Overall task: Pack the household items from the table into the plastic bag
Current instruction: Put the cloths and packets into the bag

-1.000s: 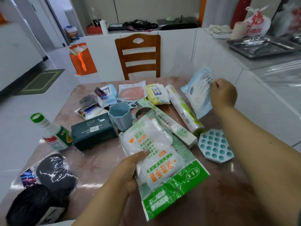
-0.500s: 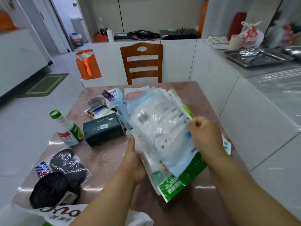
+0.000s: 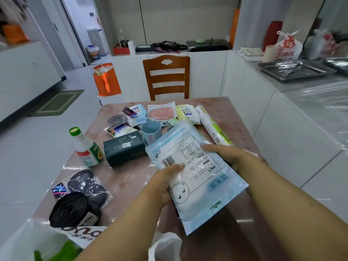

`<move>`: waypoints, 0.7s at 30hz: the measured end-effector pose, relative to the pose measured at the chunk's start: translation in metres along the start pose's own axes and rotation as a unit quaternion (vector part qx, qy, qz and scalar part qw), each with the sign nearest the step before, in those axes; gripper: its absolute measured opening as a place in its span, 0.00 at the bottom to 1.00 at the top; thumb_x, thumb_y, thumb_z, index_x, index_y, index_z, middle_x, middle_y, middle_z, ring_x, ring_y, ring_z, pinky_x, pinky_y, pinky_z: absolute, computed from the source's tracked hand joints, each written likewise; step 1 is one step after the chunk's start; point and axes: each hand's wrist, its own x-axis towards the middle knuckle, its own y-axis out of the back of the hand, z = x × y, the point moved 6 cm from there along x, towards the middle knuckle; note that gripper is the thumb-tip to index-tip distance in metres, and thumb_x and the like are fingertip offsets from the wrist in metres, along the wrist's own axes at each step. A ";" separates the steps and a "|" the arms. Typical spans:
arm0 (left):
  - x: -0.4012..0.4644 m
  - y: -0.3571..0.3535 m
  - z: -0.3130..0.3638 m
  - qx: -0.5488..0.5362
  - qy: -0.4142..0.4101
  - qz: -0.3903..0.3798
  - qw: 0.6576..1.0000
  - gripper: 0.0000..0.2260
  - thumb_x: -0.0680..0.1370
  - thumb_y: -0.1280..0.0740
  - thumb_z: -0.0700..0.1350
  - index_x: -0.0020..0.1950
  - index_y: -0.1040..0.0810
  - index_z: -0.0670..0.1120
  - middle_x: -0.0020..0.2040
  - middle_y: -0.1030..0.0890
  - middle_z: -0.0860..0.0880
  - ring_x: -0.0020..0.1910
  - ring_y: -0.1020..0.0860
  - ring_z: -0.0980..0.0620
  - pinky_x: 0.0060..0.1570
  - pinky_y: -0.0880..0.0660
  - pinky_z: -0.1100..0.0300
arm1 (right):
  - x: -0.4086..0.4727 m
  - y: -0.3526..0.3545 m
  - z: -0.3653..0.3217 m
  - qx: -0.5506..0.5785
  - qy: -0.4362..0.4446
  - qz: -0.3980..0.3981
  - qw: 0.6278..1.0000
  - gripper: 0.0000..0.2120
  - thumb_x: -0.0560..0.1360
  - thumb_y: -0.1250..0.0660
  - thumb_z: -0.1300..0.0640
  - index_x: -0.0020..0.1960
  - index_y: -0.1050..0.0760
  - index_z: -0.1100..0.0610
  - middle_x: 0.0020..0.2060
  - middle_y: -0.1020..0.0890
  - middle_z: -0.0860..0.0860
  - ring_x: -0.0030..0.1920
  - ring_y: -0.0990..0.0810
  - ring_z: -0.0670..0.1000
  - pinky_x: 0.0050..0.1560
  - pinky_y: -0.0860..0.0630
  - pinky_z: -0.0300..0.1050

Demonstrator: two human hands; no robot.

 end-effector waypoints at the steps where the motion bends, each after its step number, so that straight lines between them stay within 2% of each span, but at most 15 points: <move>1: -0.003 0.000 0.001 0.009 0.002 -0.001 1.000 0.21 0.67 0.27 0.34 0.59 0.23 0.38 0.52 0.17 0.35 0.49 0.18 0.35 0.43 0.19 0.42 | 0.002 -0.004 0.002 -0.001 0.011 -0.013 1.000 0.31 0.54 0.19 0.45 0.53 0.18 0.58 0.49 0.15 0.59 0.46 0.15 0.59 0.54 0.21 0.57; 4: -0.013 -0.005 0.007 0.036 -0.006 -0.019 0.999 0.20 0.67 0.27 0.34 0.58 0.23 0.39 0.51 0.16 0.36 0.49 0.17 0.35 0.44 0.19 0.42 | -0.003 -0.016 0.001 0.011 0.043 -0.035 0.998 0.25 0.61 0.23 0.49 0.55 0.20 0.60 0.48 0.15 0.60 0.44 0.16 0.58 0.46 0.20 0.53; 7: -0.031 -0.022 0.024 0.058 -0.031 -0.054 0.996 0.16 0.69 0.27 0.36 0.56 0.22 0.39 0.50 0.16 0.37 0.46 0.16 0.38 0.40 0.19 0.47 | -0.019 -0.027 -0.016 0.033 0.079 -0.064 0.994 0.27 0.64 0.26 0.54 0.62 0.23 0.61 0.52 0.18 0.62 0.49 0.19 0.61 0.50 0.22 0.54; 10: -0.054 -0.034 0.059 0.096 -0.078 -0.050 0.991 0.14 0.71 0.28 0.37 0.56 0.22 0.40 0.49 0.15 0.39 0.45 0.16 0.40 0.41 0.18 0.48 | -0.043 -0.036 -0.053 -0.034 0.144 -0.034 0.988 0.20 0.67 0.28 0.57 0.58 0.22 0.62 0.46 0.15 0.59 0.45 0.16 0.57 0.47 0.19 0.51; 12: -0.073 -0.036 0.082 0.123 -0.097 -0.051 0.986 0.16 0.70 0.28 0.40 0.58 0.22 0.41 0.50 0.15 0.39 0.45 0.16 0.40 0.44 0.19 0.47 | -0.062 -0.049 -0.078 -0.083 0.177 0.004 0.981 0.17 0.71 0.30 0.59 0.58 0.24 0.62 0.52 0.17 0.62 0.52 0.18 0.61 0.56 0.22 0.56; 14: -0.094 -0.033 0.102 0.149 -0.113 -0.053 0.981 0.16 0.70 0.27 0.42 0.56 0.21 0.41 0.50 0.15 0.39 0.46 0.17 0.40 0.48 0.20 0.43 | -0.080 -0.068 -0.096 -0.105 0.217 0.012 0.970 0.21 0.66 0.27 0.56 0.58 0.25 0.59 0.55 0.18 0.62 0.56 0.19 0.63 0.59 0.25 0.59; 16: -0.117 -0.023 0.116 0.178 -0.131 -0.041 0.974 0.12 0.69 0.26 0.44 0.51 0.19 0.43 0.48 0.15 0.40 0.46 0.17 0.39 0.52 0.22 0.40 | -0.092 -0.091 -0.103 -0.104 0.220 -0.006 0.970 0.26 0.58 0.24 0.52 0.55 0.22 0.56 0.49 0.15 0.58 0.49 0.16 0.60 0.51 0.20 0.55; 17: -0.130 -0.016 0.121 0.188 -0.136 -0.032 0.972 0.12 0.69 0.26 0.44 0.50 0.19 0.44 0.48 0.15 0.40 0.46 0.17 0.39 0.52 0.22 0.39 | -0.098 -0.104 -0.105 -0.114 0.217 -0.016 0.969 0.26 0.56 0.24 0.51 0.53 0.21 0.56 0.46 0.14 0.56 0.45 0.15 0.57 0.45 0.19 0.52; 19: -0.153 0.002 0.131 0.196 -0.158 -0.017 0.968 0.15 0.69 0.26 0.47 0.54 0.19 0.44 0.50 0.15 0.40 0.48 0.17 0.39 0.52 0.21 0.41 | -0.108 -0.128 -0.105 -0.131 0.225 -0.039 0.965 0.21 0.57 0.25 0.50 0.49 0.22 0.53 0.40 0.13 0.53 0.39 0.14 0.54 0.38 0.20 0.47; 21: -0.175 0.027 0.140 0.204 -0.179 0.014 0.962 0.21 0.72 0.29 0.56 0.60 0.22 0.45 0.54 0.16 0.40 0.52 0.17 0.40 0.53 0.22 0.41 | -0.117 -0.146 -0.104 -0.119 0.248 -0.048 0.960 0.15 0.62 0.27 0.51 0.47 0.23 0.52 0.37 0.14 0.52 0.36 0.15 0.52 0.36 0.21 0.45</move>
